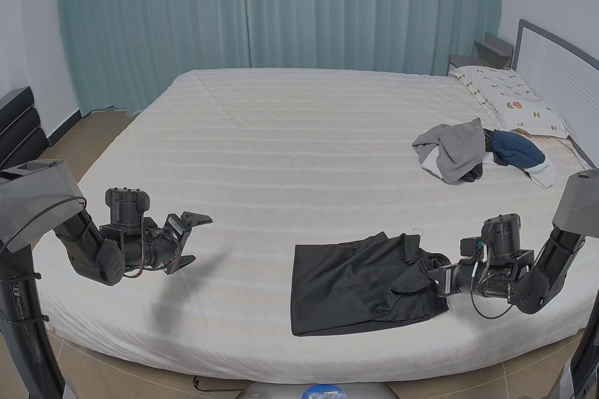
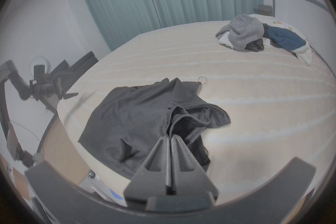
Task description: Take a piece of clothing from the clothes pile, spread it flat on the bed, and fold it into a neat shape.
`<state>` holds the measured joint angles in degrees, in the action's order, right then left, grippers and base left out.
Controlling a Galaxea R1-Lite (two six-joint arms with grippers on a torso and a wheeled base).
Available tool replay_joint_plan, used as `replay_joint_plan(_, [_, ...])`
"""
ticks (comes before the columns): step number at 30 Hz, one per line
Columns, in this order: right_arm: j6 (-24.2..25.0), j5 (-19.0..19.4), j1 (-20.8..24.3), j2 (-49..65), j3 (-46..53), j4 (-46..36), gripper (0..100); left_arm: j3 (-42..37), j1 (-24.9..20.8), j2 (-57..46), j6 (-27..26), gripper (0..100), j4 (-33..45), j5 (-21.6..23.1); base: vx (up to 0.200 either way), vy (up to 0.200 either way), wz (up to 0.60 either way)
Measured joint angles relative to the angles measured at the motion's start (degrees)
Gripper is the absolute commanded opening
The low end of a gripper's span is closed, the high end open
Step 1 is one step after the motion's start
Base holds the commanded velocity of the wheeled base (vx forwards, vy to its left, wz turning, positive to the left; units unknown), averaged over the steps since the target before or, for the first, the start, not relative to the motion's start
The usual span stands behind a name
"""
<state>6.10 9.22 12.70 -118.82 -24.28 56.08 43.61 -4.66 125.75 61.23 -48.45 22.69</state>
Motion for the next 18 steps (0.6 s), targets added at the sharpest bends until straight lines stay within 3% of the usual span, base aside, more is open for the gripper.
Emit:
replay_joint_plan(14, [-14.8, 2.6, -6.6, -1.0, 5.3, -0.1, 0, 0.0, 0.0, 0.0, 0.0, 100, 0.0, 0.0, 0.0, 0.0, 0.0])
replay_joint_plan(15, [-15.1, 2.6, -6.9, -1.2, 5.5, -0.1, 100, 0.0, 0.0, 0.0, 0.0, 100, 0.0, 0.0, 0.0, 0.0, 0.0])
replay_joint_plan(18, [-17.9, 2.7, -7.7, -1.9, 6.1, -0.1, 100, 0.0, 0.0, 0.0, 0.0, 100, 0.0, 0.0, 0.0, 0.0, 0.0])
